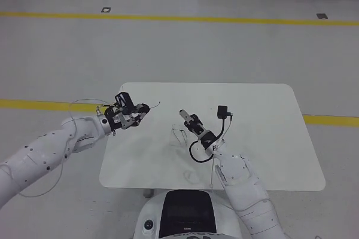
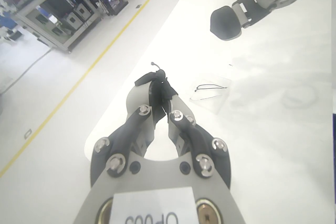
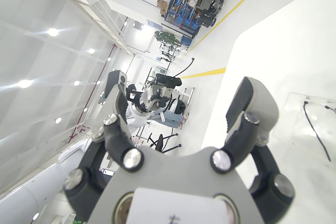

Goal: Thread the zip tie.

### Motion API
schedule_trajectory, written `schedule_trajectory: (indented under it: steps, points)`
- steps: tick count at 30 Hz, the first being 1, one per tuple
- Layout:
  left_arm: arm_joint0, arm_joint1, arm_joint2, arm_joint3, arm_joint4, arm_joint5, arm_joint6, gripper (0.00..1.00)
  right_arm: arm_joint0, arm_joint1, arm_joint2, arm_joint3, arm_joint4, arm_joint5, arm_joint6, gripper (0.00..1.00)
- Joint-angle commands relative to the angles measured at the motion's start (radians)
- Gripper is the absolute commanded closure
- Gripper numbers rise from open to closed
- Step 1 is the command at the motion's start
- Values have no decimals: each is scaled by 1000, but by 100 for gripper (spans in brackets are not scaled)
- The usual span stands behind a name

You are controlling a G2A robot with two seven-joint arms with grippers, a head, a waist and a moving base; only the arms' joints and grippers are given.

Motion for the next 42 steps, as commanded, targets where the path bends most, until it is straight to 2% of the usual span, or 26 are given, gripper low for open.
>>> schedule_trajectory:
  steps: [1, 3, 4, 8, 13, 18, 25, 30, 33, 34, 42]
  points:
    - [-8, -4, -1, -35, -136, 0, -149, 100, 0, 0, 0, 0, 0, 0, 0, 0]
    - [-28, -5, -1, -60, -195, 0, -222, 100, 0, 0, 0, 0, 0, 0, 0, 0]
    - [-33, -4, -1, -75, -254, 0, -268, 100, 0, 0, 0, 0, 0, 0, 0, 0]
    - [-54, 1, -1, -93, -369, 0, -355, 100, 0, 0, 0, 0, 0, 0, 0, 0]
    - [-50, 10, -1, -113, -464, 0, -380, 100, 0, 0, 0, 0, 0, 0, 0, 0]
    - [-24, 19, -1, -139, -544, 0, -376, 100, 0, 0, 0, 0, 0, 0, 0, 0]
    - [7, 22, -1, -165, -634, 0, -373, 100, 0, 0, 0, 0, 0, 0, 0, 0]
    - [5, 16, -1, -161, -699, 0, -433, 100, 0, 0, 0, 0, 0, 0, 0, 0]
    - [-4, 12, -1, -162, -760, 0, -499, 100, 0, 0, 0, 0, 0, 0, 0, 0]
    - [-12, 12, -1, -154, -760, 0, -506, 100, 0, 0, 0, 0, 0, 0, 0, 0]
    - [-12, 12, -1, -154, -760, 0, -506, 100, 0, 0, 0, 0, 0, 0, 0, 0]
